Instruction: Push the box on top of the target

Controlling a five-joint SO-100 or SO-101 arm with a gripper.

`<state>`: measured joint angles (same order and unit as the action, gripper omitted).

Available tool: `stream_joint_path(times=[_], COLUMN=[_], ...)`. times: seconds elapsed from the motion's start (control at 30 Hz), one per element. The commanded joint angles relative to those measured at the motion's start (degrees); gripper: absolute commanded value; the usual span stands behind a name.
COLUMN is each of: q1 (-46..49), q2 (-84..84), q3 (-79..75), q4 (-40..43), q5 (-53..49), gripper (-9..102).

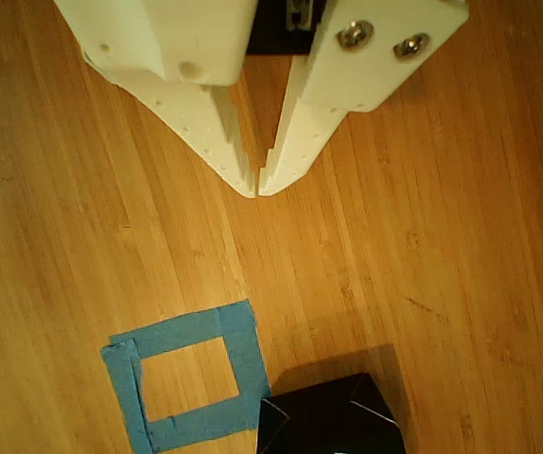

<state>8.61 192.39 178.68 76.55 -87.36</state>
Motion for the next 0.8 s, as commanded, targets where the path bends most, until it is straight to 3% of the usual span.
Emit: stream_joint_path(times=[0.0,0.27,0.5,0.77], q1=[0.1,0.2,0.3,1.3], q2=[1.1,1.1,1.1,1.1], q3=[2.5,-1.1,2.0,1.0], q4=[0.4,-1.9,-12.2,-18.7], q5=[0.3,7.0,18.0,16.7], gripper=[0,1,0,0])
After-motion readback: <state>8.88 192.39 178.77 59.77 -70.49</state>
